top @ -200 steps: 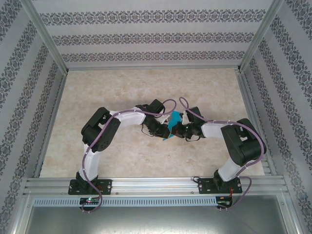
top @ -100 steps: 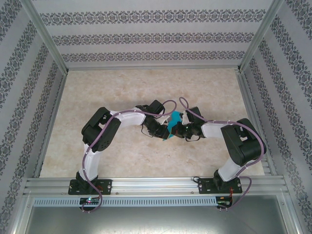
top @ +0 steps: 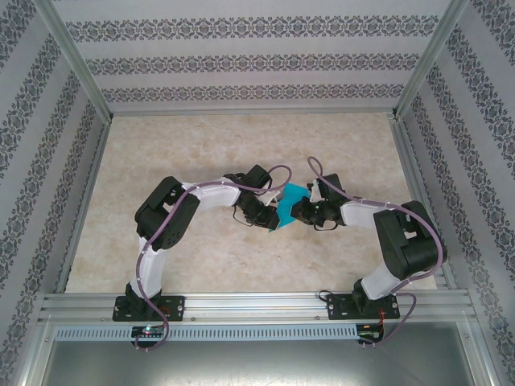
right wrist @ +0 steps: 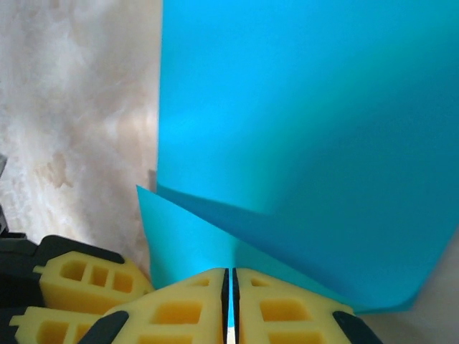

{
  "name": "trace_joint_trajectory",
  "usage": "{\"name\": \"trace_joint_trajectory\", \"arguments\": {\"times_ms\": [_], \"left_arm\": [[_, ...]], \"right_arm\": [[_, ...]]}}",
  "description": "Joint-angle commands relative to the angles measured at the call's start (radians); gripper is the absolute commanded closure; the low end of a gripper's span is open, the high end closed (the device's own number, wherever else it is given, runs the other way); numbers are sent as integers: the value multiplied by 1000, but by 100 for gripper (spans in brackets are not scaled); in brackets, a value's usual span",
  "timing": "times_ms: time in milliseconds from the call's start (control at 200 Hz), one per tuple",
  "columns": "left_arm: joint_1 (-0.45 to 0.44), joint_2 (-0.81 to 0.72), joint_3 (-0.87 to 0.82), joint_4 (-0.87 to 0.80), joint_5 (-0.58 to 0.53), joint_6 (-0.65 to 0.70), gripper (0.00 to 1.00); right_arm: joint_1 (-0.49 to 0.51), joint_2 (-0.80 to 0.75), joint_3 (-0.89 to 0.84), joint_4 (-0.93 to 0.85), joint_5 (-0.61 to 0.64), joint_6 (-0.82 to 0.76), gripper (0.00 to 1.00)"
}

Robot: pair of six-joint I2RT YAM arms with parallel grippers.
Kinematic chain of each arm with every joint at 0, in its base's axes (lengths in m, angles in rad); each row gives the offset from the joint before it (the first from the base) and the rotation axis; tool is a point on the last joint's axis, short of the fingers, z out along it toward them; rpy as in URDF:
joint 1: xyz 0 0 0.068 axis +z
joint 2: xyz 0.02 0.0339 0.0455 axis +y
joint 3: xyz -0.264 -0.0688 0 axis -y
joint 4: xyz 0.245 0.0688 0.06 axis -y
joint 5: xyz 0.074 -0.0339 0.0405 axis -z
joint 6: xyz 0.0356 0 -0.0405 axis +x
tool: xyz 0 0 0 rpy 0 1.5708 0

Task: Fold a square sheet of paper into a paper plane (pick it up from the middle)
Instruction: Third fold the triangle at the center of the table.

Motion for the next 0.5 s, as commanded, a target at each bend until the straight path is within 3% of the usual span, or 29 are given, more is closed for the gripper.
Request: {"name": "trace_joint_trajectory", "arguments": {"times_ms": [0,495], "left_arm": [[6,66,-40,-7,-56,37,82],[15,40,-43,-14,-5,31,82]], "right_arm": [[-21,15,9,-29,31,-40,87],[-75,4,-13,-139,144,-117,88]]}}
